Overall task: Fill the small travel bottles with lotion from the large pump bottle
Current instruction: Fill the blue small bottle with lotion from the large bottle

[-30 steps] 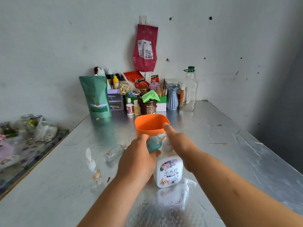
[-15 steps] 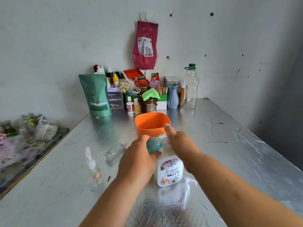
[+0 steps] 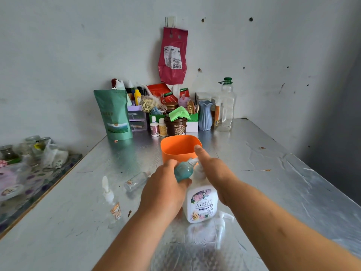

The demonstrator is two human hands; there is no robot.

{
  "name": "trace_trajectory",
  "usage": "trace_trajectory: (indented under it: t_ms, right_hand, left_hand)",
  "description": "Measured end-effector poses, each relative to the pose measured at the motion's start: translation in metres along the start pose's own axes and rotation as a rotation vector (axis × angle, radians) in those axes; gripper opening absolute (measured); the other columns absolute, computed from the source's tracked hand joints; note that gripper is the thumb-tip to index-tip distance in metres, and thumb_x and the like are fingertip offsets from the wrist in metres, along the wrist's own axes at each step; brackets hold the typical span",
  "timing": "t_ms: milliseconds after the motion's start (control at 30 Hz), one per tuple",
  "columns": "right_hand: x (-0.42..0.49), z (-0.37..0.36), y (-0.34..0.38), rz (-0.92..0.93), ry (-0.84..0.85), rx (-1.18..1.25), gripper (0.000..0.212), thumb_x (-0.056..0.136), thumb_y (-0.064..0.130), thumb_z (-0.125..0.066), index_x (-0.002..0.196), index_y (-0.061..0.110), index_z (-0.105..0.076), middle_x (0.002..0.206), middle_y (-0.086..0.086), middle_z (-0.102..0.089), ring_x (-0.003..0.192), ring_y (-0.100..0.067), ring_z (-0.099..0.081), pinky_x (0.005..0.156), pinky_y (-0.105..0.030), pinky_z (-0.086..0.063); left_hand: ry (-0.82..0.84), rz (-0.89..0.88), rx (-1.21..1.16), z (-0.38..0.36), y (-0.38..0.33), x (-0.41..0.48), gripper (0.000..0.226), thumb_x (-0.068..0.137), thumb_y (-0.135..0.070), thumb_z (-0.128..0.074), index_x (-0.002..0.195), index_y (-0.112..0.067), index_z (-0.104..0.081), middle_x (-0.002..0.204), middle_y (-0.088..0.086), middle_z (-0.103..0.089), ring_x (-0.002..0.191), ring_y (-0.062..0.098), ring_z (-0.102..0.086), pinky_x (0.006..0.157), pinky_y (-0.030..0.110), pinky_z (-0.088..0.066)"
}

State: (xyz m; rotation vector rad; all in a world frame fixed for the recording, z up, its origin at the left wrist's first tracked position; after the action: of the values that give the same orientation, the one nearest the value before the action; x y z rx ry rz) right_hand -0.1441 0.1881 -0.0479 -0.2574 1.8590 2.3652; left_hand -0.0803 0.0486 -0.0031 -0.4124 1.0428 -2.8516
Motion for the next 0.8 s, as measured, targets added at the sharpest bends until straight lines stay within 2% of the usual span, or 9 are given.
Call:
trace_trajectory:
  t_ms: [167, 267, 333, 433, 533, 633, 800]
  right_hand:
    - [0.004, 0.006, 0.001, 0.022, -0.039, -0.053, 0.072, 0.087, 0.071, -0.039, 0.119, 0.010, -0.061, 0.114, -0.009, -0.063, 0.105, -0.026, -0.057, 0.087, -0.038, -0.040]
    - [0.005, 0.009, 0.003, 0.060, -0.078, -0.087, 0.061, 0.091, 0.064, -0.040, 0.103, 0.008, -0.060, 0.109, -0.013, -0.064, 0.100, -0.027, -0.059, 0.084, -0.036, -0.042]
    - [0.003, 0.010, 0.005, 0.076, -0.100, -0.101, 0.052, 0.094, 0.058, -0.040, 0.099, 0.009, -0.056, 0.112, -0.016, -0.063, 0.099, -0.027, -0.057, 0.083, -0.035, -0.041]
    - [0.002, 0.006, 0.005, 0.060, -0.072, -0.116, 0.058, 0.095, 0.059, -0.037, 0.118, 0.009, -0.057, 0.116, -0.015, -0.061, 0.105, -0.029, -0.056, 0.087, -0.037, -0.041]
    - [0.002, 0.003, -0.002, -0.007, -0.034, -0.041, 0.075, 0.088, 0.071, -0.038, 0.129, 0.011, -0.055, 0.124, -0.012, -0.059, 0.111, -0.029, -0.054, 0.085, -0.037, -0.038]
    - [0.001, 0.000, -0.006, -0.043, -0.016, -0.007, 0.084, 0.082, 0.077, -0.039, 0.132, 0.012, -0.053, 0.129, -0.010, -0.057, 0.115, -0.029, -0.052, 0.087, -0.039, -0.038]
    - [0.004, 0.001, -0.001, -0.010, -0.019, -0.033, 0.077, 0.085, 0.074, -0.039, 0.125, 0.011, -0.058, 0.123, -0.010, -0.061, 0.110, -0.027, -0.056, 0.089, -0.039, -0.041]
  left_hand:
    - [0.000, -0.002, -0.020, -0.003, 0.002, 0.000, 0.027, 0.085, -0.038, -0.068, 0.107, -0.034, -0.053, 0.107, -0.012, -0.062, 0.098, 0.015, -0.060, 0.081, 0.034, -0.050]
    - [0.004, 0.000, -0.020, -0.006, 0.004, 0.001, 0.027, 0.085, -0.036, -0.069, 0.108, -0.033, -0.054, 0.109, -0.012, -0.062, 0.099, 0.016, -0.060, 0.081, 0.034, -0.049]
    - [0.017, 0.008, -0.017, -0.008, 0.006, 0.001, 0.029, 0.085, -0.036, -0.069, 0.110, -0.033, -0.054, 0.110, -0.011, -0.062, 0.101, 0.016, -0.060, 0.083, 0.036, -0.050]
    - [0.013, 0.012, -0.018, -0.007, 0.007, 0.000, 0.029, 0.084, -0.036, -0.069, 0.109, -0.033, -0.054, 0.110, -0.010, -0.063, 0.101, 0.017, -0.060, 0.084, 0.038, -0.050]
    - [0.006, 0.007, -0.019, -0.004, 0.004, -0.001, 0.028, 0.084, -0.037, -0.069, 0.108, -0.034, -0.054, 0.109, -0.010, -0.063, 0.101, 0.017, -0.060, 0.084, 0.038, -0.051]
    - [-0.002, -0.004, -0.009, -0.001, 0.002, -0.002, 0.029, 0.084, -0.038, -0.069, 0.109, -0.034, -0.054, 0.109, -0.010, -0.063, 0.101, 0.018, -0.060, 0.085, 0.038, -0.051]
    - [0.004, 0.004, -0.011, -0.002, 0.003, -0.001, 0.029, 0.085, -0.038, -0.069, 0.109, -0.033, -0.054, 0.109, -0.010, -0.063, 0.100, 0.018, -0.061, 0.084, 0.038, -0.051]
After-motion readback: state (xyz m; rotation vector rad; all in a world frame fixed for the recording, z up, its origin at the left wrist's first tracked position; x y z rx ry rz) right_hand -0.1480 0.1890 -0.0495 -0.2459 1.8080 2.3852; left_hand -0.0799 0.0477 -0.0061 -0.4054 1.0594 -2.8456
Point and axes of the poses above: each hand's wrist, its own x-axis towards the middle knuckle, its own z-axis out of the back of the hand, y = z × x, the point moved 10 cm from there along x, towards the middle knuckle
